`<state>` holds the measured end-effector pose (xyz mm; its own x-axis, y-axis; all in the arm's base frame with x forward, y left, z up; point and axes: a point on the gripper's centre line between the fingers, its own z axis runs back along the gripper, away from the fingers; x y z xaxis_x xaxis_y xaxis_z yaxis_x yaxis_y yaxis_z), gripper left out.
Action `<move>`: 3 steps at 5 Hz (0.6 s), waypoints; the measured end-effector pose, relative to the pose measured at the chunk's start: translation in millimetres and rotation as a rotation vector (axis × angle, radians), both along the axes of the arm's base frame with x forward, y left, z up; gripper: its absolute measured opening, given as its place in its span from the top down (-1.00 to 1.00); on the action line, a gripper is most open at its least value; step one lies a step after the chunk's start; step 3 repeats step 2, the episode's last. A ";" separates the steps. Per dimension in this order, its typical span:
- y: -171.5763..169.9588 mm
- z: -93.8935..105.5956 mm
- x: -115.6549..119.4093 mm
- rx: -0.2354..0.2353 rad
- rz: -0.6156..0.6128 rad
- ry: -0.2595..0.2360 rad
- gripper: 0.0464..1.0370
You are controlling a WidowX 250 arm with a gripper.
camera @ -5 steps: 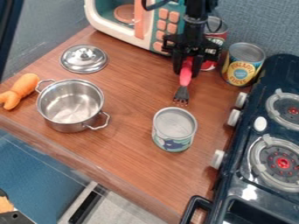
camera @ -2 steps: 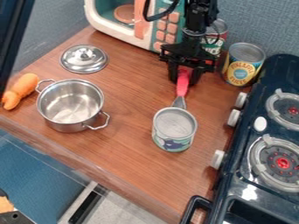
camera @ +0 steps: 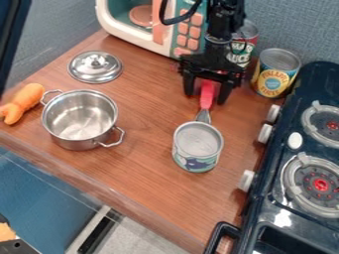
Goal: Move the red fork to the back of the can
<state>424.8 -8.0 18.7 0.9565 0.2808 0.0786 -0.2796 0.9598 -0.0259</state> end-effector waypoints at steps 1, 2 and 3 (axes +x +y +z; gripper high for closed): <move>9.9 28.6 -2.3 -0.021 0.039 -0.071 -0.93; 13.2 35.7 -1.1 -0.024 0.044 -0.089 -0.93; 13.2 35.7 -1.1 -0.024 0.044 -0.089 -0.93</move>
